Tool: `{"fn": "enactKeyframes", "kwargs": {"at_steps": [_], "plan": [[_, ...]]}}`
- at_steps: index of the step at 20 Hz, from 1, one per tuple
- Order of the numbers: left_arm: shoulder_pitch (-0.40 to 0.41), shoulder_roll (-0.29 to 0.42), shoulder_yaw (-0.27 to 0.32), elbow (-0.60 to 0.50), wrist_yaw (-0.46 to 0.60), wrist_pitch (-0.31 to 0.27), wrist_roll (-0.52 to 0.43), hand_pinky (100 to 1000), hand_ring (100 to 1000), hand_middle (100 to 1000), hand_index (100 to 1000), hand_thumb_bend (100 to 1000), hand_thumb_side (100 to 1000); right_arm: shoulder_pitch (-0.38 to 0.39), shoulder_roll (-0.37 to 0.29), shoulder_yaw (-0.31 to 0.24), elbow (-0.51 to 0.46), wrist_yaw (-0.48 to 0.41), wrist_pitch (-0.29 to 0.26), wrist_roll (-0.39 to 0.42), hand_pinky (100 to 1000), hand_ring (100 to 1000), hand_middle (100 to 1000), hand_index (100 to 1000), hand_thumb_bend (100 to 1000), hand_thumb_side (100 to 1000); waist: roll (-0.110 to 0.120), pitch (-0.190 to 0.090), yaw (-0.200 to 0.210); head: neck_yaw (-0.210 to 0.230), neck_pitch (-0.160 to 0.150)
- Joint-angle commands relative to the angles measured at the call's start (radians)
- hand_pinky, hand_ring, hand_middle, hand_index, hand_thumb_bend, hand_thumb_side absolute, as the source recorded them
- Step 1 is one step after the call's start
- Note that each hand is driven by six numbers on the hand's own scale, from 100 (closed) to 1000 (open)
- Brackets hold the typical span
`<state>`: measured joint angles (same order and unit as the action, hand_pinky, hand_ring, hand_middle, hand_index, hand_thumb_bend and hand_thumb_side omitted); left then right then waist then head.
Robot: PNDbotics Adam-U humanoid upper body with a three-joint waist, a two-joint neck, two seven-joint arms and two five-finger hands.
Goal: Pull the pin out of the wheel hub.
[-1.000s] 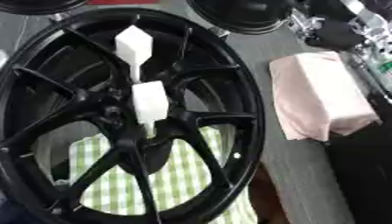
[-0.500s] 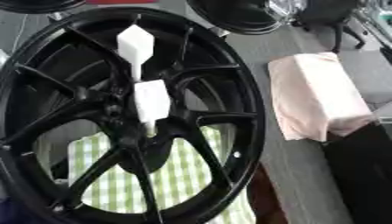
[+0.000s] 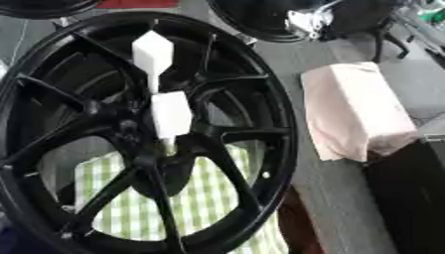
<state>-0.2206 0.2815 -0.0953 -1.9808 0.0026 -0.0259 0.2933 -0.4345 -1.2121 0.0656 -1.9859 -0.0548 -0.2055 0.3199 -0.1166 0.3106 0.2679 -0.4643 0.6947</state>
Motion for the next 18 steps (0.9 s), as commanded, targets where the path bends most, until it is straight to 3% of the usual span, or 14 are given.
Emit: {"fn": "enactKeyframes", "kwargs": {"at_steps": [1, 9, 18], "plan": [[-0.002, 0.025, -0.002, -0.019, 0.008, -0.001, -0.007, 899, 738, 619, 798, 187, 708, -0.035, -0.05, 0.037, -0.014, 0.031, -0.011, 0.032, 885, 948, 649, 773, 100, 473, 0.006, -0.038, -0.006, -0.013, 0.011], [0.051, 0.046, 0.017, -0.019, 0.002, 0.004, 0.005, 898, 739, 619, 797, 189, 703, -0.165, 0.097, 0.152, -0.014, 0.028, 0.036, 0.149, 897, 981, 670, 784, 100, 503, 0.011, -0.091, -0.046, 0.006, 0.071], [0.074, 0.047, 0.03, -0.019, -0.012, 0.007, 0.022, 900, 744, 625, 799, 192, 705, -0.246, 0.228, 0.212, -0.014, 0.057, 0.087, 0.213, 904, 997, 669, 788, 100, 505, 0.007, -0.106, -0.073, 0.033, 0.075]]}}
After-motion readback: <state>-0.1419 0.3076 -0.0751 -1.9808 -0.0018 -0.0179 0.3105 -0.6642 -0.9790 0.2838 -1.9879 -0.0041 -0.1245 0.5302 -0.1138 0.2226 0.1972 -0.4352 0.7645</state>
